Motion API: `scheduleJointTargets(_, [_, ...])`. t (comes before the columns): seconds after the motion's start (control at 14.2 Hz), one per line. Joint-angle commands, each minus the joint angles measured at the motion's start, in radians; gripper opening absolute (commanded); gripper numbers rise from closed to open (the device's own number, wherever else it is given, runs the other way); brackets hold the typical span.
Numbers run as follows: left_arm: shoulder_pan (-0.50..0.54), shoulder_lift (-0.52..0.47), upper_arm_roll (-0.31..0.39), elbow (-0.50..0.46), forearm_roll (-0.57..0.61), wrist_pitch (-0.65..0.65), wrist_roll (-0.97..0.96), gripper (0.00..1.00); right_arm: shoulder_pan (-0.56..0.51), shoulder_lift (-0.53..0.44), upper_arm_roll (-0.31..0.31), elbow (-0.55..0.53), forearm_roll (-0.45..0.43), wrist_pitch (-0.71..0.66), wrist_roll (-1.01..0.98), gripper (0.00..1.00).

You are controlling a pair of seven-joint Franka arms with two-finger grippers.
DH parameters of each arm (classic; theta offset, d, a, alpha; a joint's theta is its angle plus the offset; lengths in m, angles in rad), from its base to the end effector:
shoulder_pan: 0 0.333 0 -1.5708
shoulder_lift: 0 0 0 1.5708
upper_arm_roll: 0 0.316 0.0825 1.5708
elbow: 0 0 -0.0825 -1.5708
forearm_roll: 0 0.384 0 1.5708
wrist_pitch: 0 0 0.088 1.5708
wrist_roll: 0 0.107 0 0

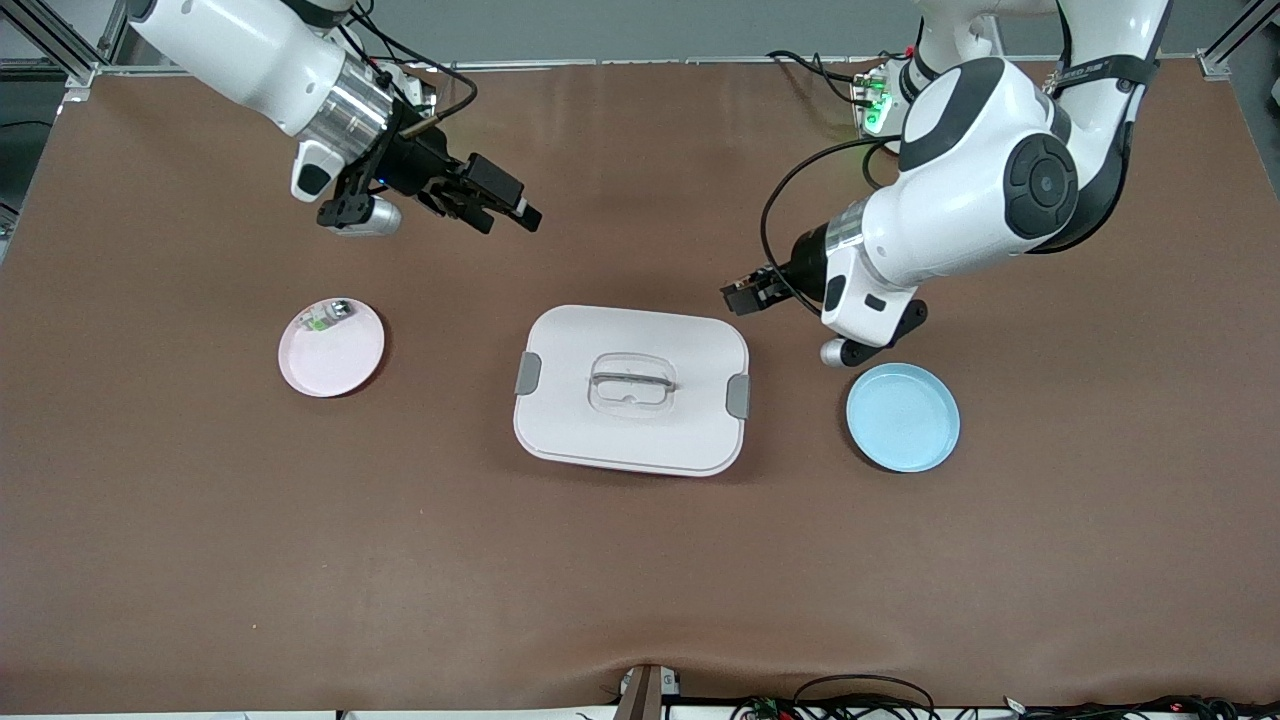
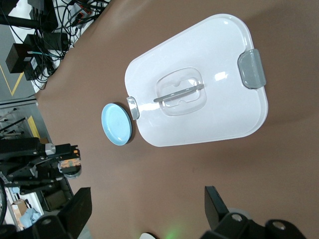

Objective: Transfer orange switch to right arm and place
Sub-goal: 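Lift the switch with the left gripper while the right gripper approaches, then bring the switch toward the right gripper above the white box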

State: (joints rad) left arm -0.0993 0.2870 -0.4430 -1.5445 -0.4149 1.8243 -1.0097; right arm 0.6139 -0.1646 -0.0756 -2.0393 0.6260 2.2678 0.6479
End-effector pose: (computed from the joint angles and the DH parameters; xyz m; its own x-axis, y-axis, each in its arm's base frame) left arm 0.5525 -0.3339 0.5123 0.7822 0.4501 -0.4308 0.5839 -0.7709 0.2545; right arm 0.4610 0.2901 0.5615 0.9206 -0.3666 -0.1346 -0.3683 -0.7001 -0.6117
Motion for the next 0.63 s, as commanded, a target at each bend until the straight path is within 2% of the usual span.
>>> scheduleJointTargets(0.0, [-0.006, 0.024, -0.026, 0.047, -0.062, -0.02, -0.143, 0.0, 0.05, -0.023, -0.007, -0.035, 0.041, 0.083, 0.082, 1.0])
scheduleJointTargets(0.21, [-0.057, 0.05, -0.028, 0.049, -0.068, -0.011, -0.329, 0.0, 0.139, 0.008, -0.009, -0.033, 0.055, 0.218, 0.17, 1.0])
scheduleJointTargets(0.42, [-0.1, 0.077, -0.026, 0.081, -0.062, 0.003, -0.487, 0.0, 0.167, 0.042, -0.009, -0.027, 0.047, 0.228, 0.171, 1.0])
scheduleJointTargets(0.56, [-0.102, 0.08, -0.028, 0.092, -0.067, 0.003, -0.512, 0.0, 0.184, 0.068, -0.009, -0.018, 0.043, 0.228, 0.168, 1.0])
